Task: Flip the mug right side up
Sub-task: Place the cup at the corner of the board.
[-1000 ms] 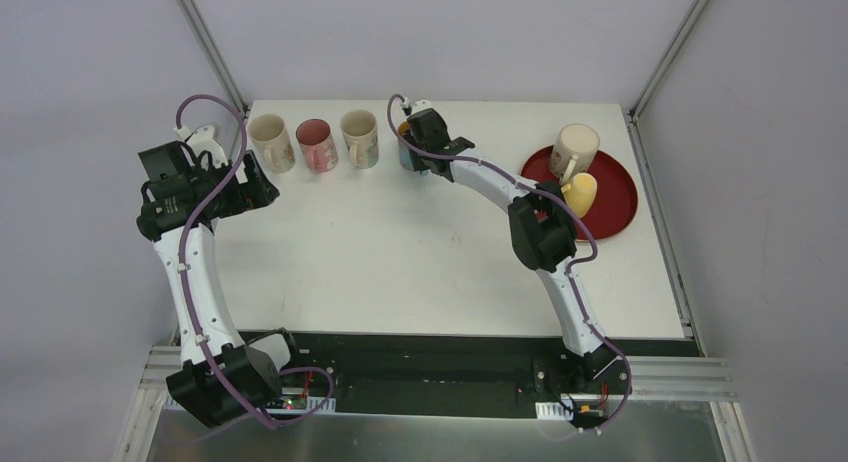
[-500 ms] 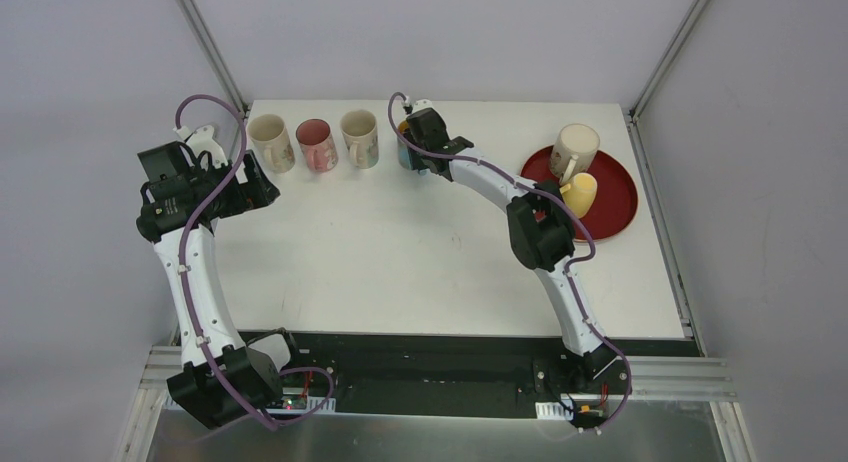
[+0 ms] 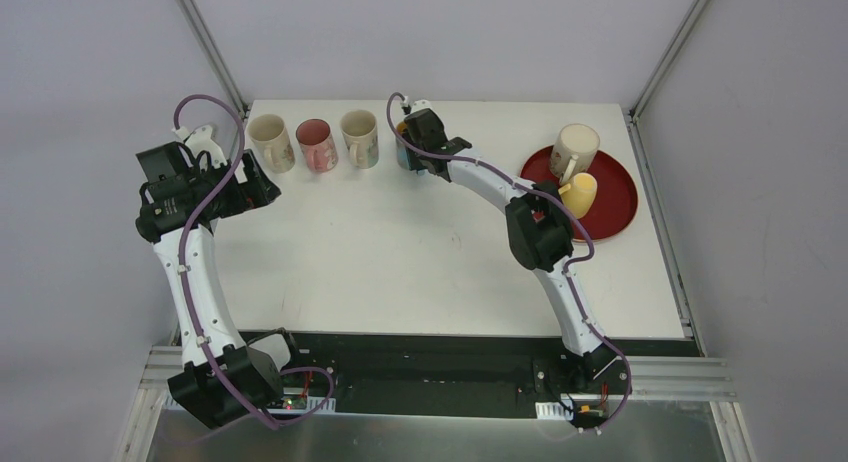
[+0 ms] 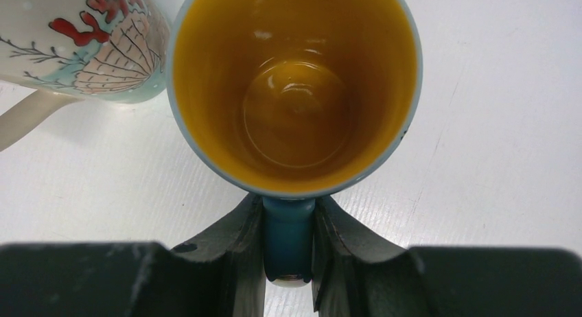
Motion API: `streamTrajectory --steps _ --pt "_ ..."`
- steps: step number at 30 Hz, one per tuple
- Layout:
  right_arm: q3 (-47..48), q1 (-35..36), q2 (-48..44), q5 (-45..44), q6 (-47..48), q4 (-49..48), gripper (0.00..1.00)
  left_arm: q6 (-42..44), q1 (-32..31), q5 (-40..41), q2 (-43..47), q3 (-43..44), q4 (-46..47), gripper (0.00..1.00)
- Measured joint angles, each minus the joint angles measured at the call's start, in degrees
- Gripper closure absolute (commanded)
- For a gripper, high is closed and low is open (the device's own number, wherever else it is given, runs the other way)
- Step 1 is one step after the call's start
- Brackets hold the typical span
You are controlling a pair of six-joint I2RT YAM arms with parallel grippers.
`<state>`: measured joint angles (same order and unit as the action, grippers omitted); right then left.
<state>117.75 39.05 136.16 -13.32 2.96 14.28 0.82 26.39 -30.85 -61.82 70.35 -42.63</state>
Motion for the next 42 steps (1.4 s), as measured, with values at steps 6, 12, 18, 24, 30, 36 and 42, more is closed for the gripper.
streamTrajectory --steps 6,12,18,24,30,36,42 --pt "0.0 0.3 0.0 -0.4 -0.6 0.1 0.53 -0.1 0.3 -0.6 0.0 0.0 0.2 0.01" --pt "-0.5 0.8 -0.5 -0.4 -1.1 0.2 0.32 -0.2 0.3 -1.2 0.0 0.0 0.3 0.01" --pt "-1.1 0.9 -3.1 -0.3 -0.6 3.0 0.16 -0.2 0.3 -1.7 0.0 0.0 0.3 0.01" --pt "-7.5 0.9 -13.0 0.3 0.5 5.4 0.08 -0.2 0.3 -2.5 0.0 0.0 0.3 0.01" --pt "-17.4 -0.2 -29.3 1.7 2.2 6.9 0.07 -0.2 0.3 -5.0 0.2 0.0 0.3 0.01" --pt "-26.6 -7.9 -43.3 3.7 3.1 8.3 0.06 -0.2 0.3 -9.5 0.7 0.0 0.3 0.01" --pt "-38.4 -21.0 -52.9 4.5 3.7 9.5 0.06 -0.2 -2.2 -12.2 -0.7 2.0 0.3 0.01"
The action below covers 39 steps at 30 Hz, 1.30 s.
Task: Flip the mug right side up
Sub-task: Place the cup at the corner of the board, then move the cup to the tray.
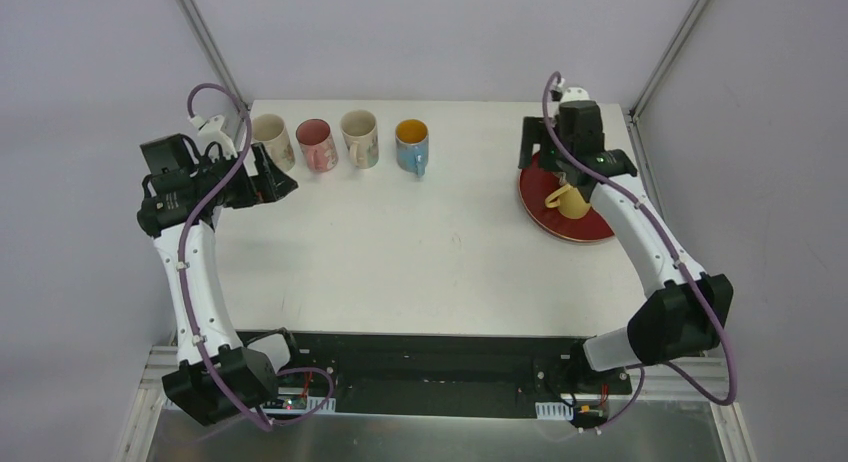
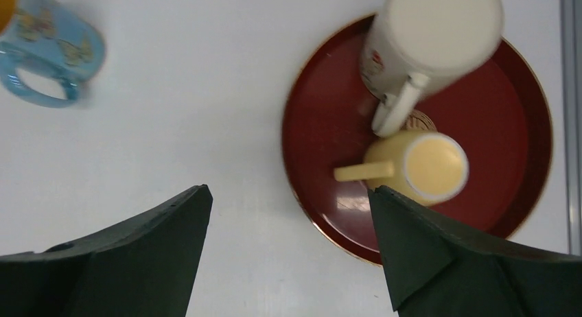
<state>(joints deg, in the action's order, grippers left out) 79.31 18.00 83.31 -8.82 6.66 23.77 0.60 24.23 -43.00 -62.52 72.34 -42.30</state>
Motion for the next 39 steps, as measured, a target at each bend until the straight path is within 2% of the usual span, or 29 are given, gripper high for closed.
streamTrajectory --steps 5,10,14,18,27,34,39 --pt "-9.7 -7.3 -5.7 0.7 1.8 1.6 0.06 1.0 -10.5 3.0 -2.5 2.6 0.0 0.01" --pt "-14.8 -13.6 -9.0 2.3 3.2 2.0 0.06 1.9 -21.7 6.3 -7.1 7.7 -0.1 0.01" --pt "-15.3 -17.9 -8.2 3.2 3.7 1.4 0.05 2.1 -28.7 9.2 -12.9 13.2 0.0 0.01" --pt "-14.0 -21.0 -3.2 4.5 3.8 0.3 0.06 2.4 -35.1 11.7 -19.3 17.9 0.4 0.01" --pt "-7.1 -24.6 10.7 11.7 2.6 -0.8 0.1 2.4 -44.7 15.1 -33.1 27.2 1.8 0.01" --pt "-5.8 -24.7 12.6 16.9 1.9 -1.1 0.18 2.9 -51.0 16.3 -43.9 37.5 3.0 0.01" --pt "-5.8 -24.8 12.6 20.0 1.2 -0.9 0.2 3.1 -54.6 16.6 -51.2 44.0 3.5 0.01"
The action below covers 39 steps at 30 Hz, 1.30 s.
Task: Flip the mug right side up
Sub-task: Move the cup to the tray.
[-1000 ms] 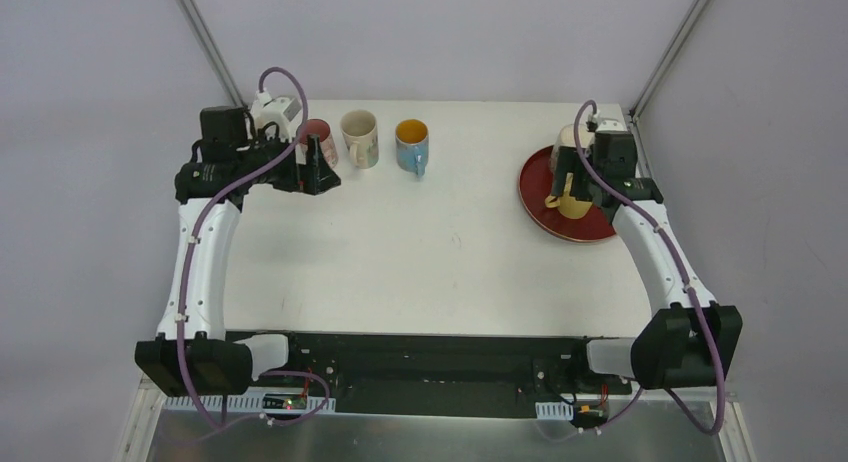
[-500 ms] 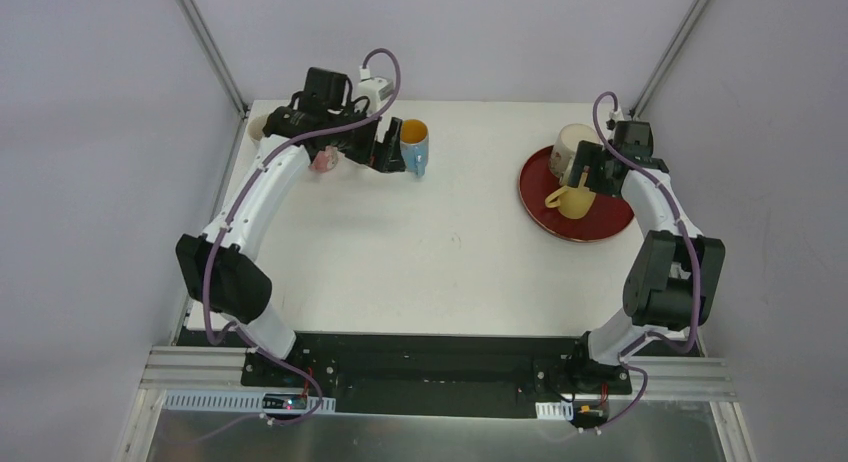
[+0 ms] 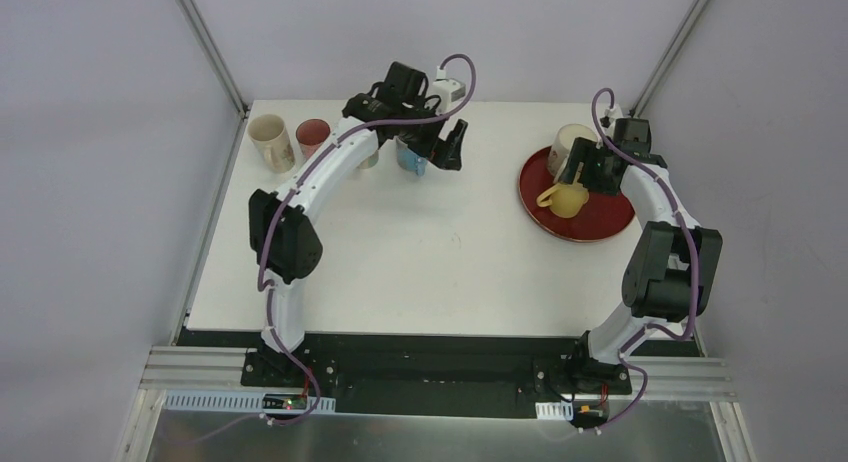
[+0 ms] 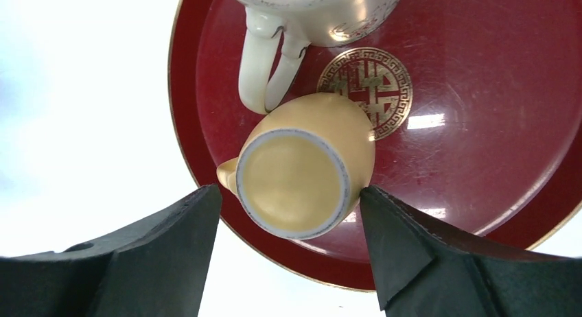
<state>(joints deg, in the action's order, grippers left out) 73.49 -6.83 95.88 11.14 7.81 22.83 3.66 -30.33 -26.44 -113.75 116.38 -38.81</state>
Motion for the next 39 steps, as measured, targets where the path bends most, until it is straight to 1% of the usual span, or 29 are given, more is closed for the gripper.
streamTrajectory --steps 12,16,21,26,30,39 --pt "-0.2 1.1 0.0 4.8 -0.2 0.6 0.21 2.5 -5.0 -1.5 -16.9 15.1 0.5 0.01" --pt "-0.2 1.5 0.0 5.7 0.0 1.2 0.19 4.3 -6.5 -2.5 -21.3 18.6 1.0 0.01" --pt "-0.3 1.5 -0.9 6.1 0.4 2.0 0.17 6.2 -9.2 -3.1 -24.6 19.9 3.4 0.01" --pt "-1.0 0.6 -5.8 7.0 1.1 3.0 0.16 6.5 -11.6 -3.1 -27.2 20.1 8.2 0.01" --pt "-2.1 -1.6 -10.8 7.8 2.0 4.0 0.16 6.5 -12.8 -3.1 -29.8 21.6 12.0 0.01" --pt "-6.5 -7.1 -17.9 10.3 2.7 5.4 0.16 5.3 -13.0 -4.5 -35.0 23.7 21.1 0.06"
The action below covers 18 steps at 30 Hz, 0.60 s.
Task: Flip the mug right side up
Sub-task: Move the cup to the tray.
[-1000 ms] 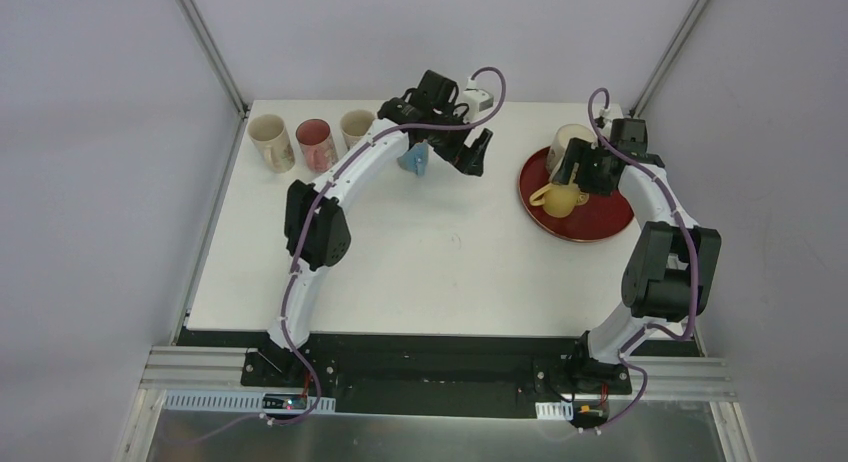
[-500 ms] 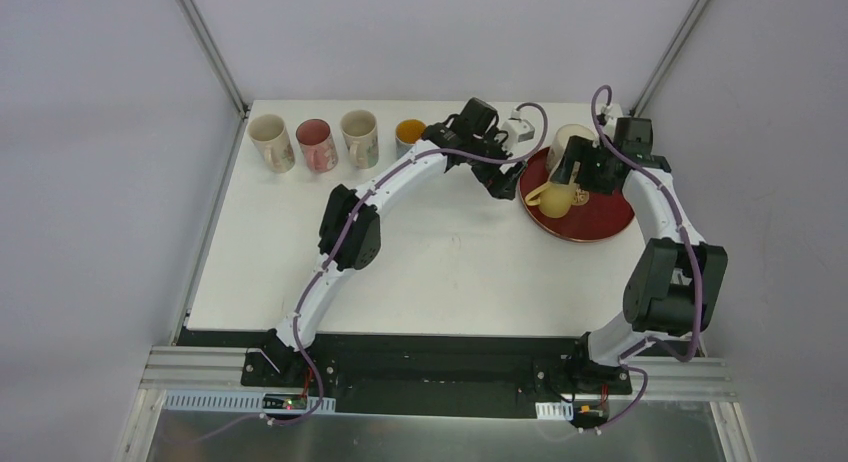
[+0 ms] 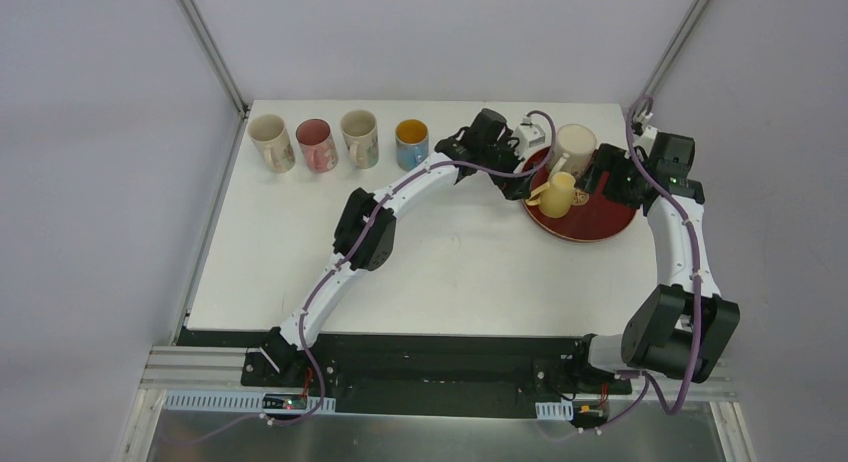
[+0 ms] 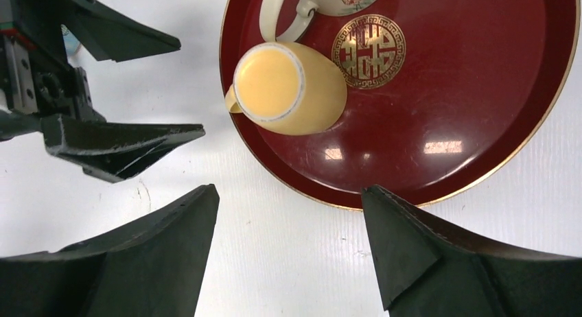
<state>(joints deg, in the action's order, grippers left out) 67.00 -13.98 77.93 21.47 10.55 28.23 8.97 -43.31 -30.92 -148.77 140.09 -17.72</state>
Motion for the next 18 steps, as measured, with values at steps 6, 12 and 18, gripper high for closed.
streamTrajectory --steps 6,12,18 --pt "-2.2 -1.7 -3.5 1.4 -0.1 1.1 0.16 -0.7 -0.2 -2.1 -2.0 0.0 4.7 0.1" --pt "-3.2 -2.4 -6.3 2.1 -0.8 1.2 0.16 -1.4 -0.5 -5.2 -3.4 0.0 8.3 0.21" --pt "-4.2 -3.3 -6.4 3.0 -1.8 1.0 0.17 -1.5 -1.6 -6.4 -4.1 0.0 10.2 0.25"
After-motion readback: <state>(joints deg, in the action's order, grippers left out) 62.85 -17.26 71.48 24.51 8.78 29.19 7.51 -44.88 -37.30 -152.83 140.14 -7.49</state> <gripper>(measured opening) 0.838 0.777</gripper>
